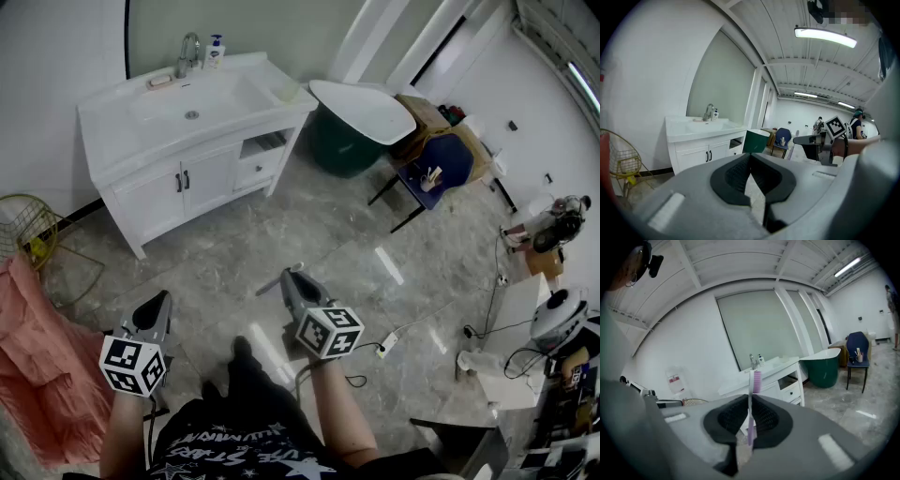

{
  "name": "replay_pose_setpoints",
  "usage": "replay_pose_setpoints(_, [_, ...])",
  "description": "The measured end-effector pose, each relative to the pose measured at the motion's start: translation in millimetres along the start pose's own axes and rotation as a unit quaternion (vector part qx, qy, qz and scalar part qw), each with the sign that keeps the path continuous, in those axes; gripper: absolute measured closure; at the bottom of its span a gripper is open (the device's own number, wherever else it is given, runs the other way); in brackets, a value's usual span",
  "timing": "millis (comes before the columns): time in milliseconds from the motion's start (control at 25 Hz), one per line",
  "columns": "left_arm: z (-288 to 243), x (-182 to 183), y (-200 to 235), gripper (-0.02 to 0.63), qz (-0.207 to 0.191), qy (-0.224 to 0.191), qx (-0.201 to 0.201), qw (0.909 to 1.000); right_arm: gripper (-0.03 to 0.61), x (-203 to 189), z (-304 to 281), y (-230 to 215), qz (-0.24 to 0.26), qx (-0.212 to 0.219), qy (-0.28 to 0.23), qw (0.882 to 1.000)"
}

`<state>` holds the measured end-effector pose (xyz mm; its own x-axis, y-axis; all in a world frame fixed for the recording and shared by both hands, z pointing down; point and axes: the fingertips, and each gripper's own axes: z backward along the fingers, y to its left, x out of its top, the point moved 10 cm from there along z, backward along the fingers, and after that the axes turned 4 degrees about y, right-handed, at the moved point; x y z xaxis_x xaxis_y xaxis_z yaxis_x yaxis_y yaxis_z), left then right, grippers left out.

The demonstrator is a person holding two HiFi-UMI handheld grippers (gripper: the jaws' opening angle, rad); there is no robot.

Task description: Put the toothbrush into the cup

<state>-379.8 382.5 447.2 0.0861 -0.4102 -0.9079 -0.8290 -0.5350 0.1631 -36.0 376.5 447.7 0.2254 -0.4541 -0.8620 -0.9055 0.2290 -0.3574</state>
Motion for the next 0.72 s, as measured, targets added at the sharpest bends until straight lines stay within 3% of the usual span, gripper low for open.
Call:
replay_pose_setpoints(360, [32.5,-5.6,-9.8,0.604,-0.011,-0.014,0.0,0.9998,0.551,-8.3,23.0,24.2,0.01,0.002,-0.007,1.0])
replay_pose_setpoints(720, [43.9,-27.0,-9.3,0.604,-0.011,0.0,-0.003,0.9999,0.551,-21.6,29.5,32.4,0.008,-0.003,0.005,1.0])
